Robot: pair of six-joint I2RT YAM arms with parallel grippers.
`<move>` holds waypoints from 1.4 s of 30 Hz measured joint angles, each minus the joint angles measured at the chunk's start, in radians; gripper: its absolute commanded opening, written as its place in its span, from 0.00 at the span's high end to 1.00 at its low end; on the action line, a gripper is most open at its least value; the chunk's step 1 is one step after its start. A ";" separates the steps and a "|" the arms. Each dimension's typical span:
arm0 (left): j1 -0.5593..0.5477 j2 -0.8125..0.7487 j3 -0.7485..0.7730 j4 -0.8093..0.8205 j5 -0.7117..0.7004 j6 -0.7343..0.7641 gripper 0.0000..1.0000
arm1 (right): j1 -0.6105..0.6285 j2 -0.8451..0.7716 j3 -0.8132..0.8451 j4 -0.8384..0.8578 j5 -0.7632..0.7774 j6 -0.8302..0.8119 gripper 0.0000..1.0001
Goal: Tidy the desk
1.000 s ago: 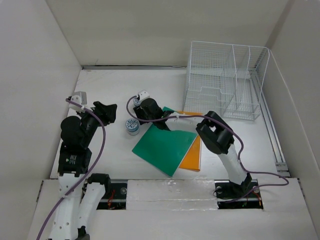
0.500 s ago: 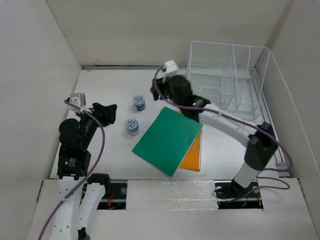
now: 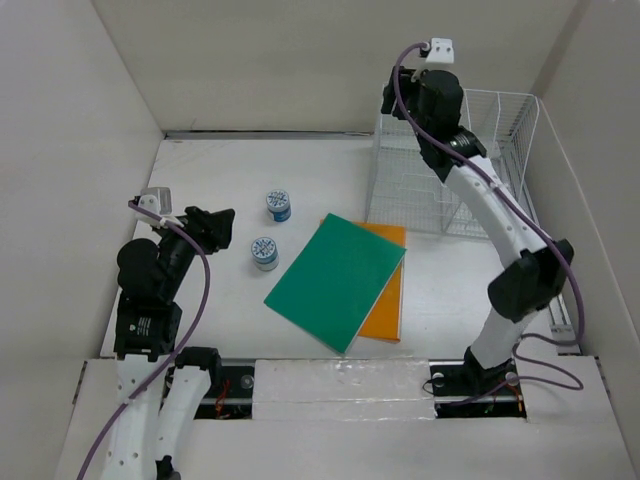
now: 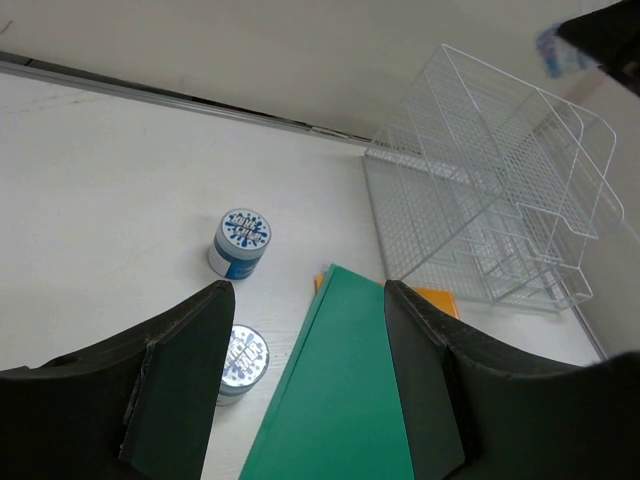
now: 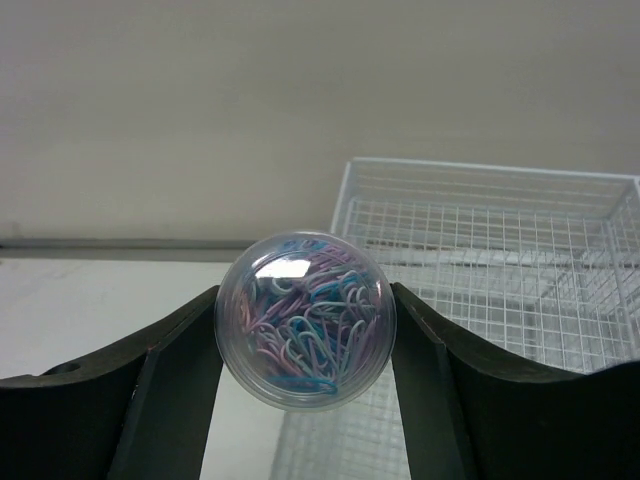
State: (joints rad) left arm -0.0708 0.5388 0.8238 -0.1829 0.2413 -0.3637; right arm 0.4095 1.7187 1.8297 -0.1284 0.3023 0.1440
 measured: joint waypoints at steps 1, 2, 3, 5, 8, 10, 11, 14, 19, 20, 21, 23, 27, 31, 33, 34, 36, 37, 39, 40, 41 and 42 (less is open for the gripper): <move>0.000 0.000 0.000 0.000 0.003 0.000 0.42 | -0.015 0.048 0.040 -0.029 0.003 -0.002 0.44; 0.000 0.000 -0.001 0.000 0.005 0.000 0.42 | -0.026 0.095 0.076 -0.056 0.005 -0.006 0.43; 0.000 0.000 -0.002 0.001 0.007 0.000 0.42 | -0.036 0.137 0.105 -0.074 0.010 -0.009 0.43; 0.000 0.000 -0.006 0.003 0.010 0.000 0.42 | -0.054 0.201 0.138 -0.113 0.018 -0.015 0.43; 0.000 0.000 -0.012 0.003 0.012 0.000 0.42 | -0.073 0.263 0.177 -0.172 0.022 -0.021 0.42; 0.000 0.000 -0.013 0.003 0.013 0.000 0.42 | -0.085 0.291 0.203 -0.197 0.023 -0.023 0.42; 0.000 0.000 -0.013 0.004 0.013 0.000 0.42 | -0.090 0.296 0.205 -0.202 0.022 -0.024 0.41; 0.000 0.000 -0.013 0.004 0.014 0.000 0.42 | -0.103 0.297 0.207 -0.209 0.022 -0.024 0.37; 0.000 0.000 -0.013 0.004 0.014 0.000 0.42 | -0.124 0.311 0.227 -0.211 0.014 -0.024 0.27; 0.000 0.000 -0.013 0.004 0.014 0.000 0.42 | -0.128 0.315 0.227 -0.211 0.012 -0.024 0.25; 0.000 0.000 -0.013 0.005 0.014 0.000 0.42 | -0.130 0.319 0.228 -0.211 0.011 -0.024 0.25; 0.000 0.000 -0.013 0.005 0.014 0.000 0.42 | -0.137 0.329 0.228 -0.211 0.005 -0.024 0.25; 0.000 0.000 -0.013 0.005 0.014 0.000 0.42 | -0.143 0.343 0.228 -0.213 -0.007 -0.021 0.24; 0.000 0.000 -0.013 0.005 0.013 0.001 0.42 | -0.148 0.343 0.228 -0.211 -0.020 -0.017 0.16; 0.000 0.000 -0.013 0.005 0.013 0.001 0.42 | -0.148 0.325 0.204 -0.195 -0.025 -0.015 0.13; 0.000 0.000 -0.013 0.004 0.013 0.001 0.42 | -0.147 0.306 0.183 -0.192 -0.026 -0.015 0.12; 0.000 0.000 -0.013 0.005 0.013 0.001 0.42 | -0.144 0.246 0.128 -0.183 -0.029 -0.013 0.11; 0.000 0.000 -0.013 0.005 0.013 0.001 0.42 | -0.141 0.201 0.092 -0.175 -0.029 -0.013 0.11; 0.000 0.000 -0.013 0.004 0.013 0.001 0.42 | -0.130 0.105 0.031 -0.140 -0.031 -0.014 0.11; 0.000 0.000 -0.013 0.004 0.012 0.001 0.42 | -0.116 0.042 -0.012 -0.108 -0.035 -0.015 0.15; 0.000 0.000 -0.013 0.004 0.011 0.001 0.42 | -0.097 -0.024 -0.058 -0.078 -0.036 -0.016 0.17; 0.000 0.000 -0.013 0.003 0.010 0.001 0.42 | -0.070 -0.088 -0.107 -0.038 -0.046 -0.018 0.21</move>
State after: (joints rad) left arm -0.0708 0.5388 0.8112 -0.1795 0.2508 -0.3626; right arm 0.3397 1.6310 1.7229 -0.1661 0.2565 0.1265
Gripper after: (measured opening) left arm 0.578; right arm 0.840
